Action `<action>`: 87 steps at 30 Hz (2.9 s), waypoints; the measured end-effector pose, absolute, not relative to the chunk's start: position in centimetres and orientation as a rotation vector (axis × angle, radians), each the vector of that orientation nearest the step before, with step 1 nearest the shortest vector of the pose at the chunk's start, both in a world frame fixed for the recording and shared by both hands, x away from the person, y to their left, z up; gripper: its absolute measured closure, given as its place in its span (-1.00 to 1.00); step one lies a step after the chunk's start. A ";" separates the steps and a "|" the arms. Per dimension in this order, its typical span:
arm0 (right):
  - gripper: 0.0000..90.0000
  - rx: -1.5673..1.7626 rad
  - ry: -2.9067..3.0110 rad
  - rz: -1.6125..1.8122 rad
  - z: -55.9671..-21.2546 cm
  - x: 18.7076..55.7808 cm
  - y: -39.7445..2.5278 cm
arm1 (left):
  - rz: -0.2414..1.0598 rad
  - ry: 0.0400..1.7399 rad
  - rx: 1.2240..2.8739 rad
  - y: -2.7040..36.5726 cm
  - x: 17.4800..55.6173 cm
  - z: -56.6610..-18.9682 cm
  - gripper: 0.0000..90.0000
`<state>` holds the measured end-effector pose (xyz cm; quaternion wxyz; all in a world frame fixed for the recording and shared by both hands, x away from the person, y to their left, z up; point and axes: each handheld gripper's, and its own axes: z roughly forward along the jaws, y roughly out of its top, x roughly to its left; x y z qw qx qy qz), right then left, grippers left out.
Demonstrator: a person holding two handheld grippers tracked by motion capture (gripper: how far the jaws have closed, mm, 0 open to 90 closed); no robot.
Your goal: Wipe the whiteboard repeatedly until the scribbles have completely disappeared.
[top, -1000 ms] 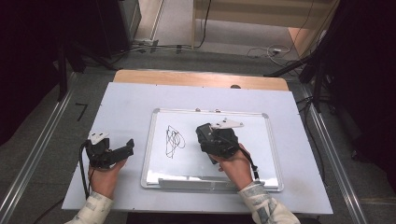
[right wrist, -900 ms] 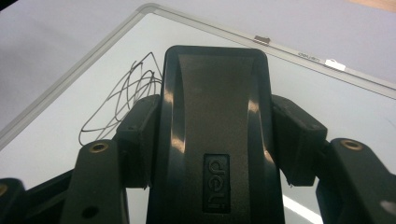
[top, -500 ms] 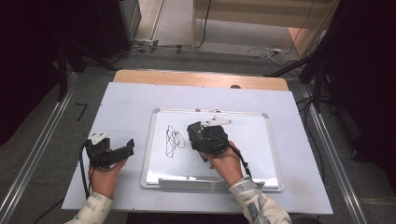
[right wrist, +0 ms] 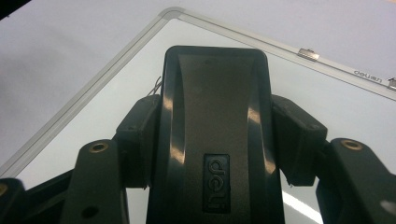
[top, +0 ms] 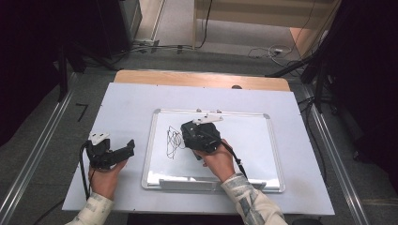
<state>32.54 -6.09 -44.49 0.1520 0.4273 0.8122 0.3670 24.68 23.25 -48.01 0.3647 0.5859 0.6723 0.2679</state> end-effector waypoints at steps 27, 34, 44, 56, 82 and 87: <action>-0.17 1.240 2.359 1.014 -46.3 35.2 -3.0 | 0.687 1.728 1.508 23.4 24.7 -48.0 -0.87; -0.17 1.255 2.367 0.994 -46.8 36.0 -2.6 | 0.686 1.731 1.506 23.5 24.7 -48.0 -0.87; -0.17 1.258 2.384 0.960 -47.4 36.8 -1.9 | 0.686 1.732 1.504 23.5 24.7 -48.0 -0.87; -0.17 1.251 2.390 0.895 -48.5 37.4 -1.6 | 0.687 1.732 1.504 23.5 24.7 -48.0 -0.87; -0.17 1.223 2.387 0.878 -48.6 36.6 -1.5 | 0.691 1.733 1.510 23.5 24.6 -48.1 -0.87; -0.17 1.216 2.389 0.880 -48.7 36.3 -1.4 | 0.691 1.731 1.512 23.5 24.7 -48.0 -0.87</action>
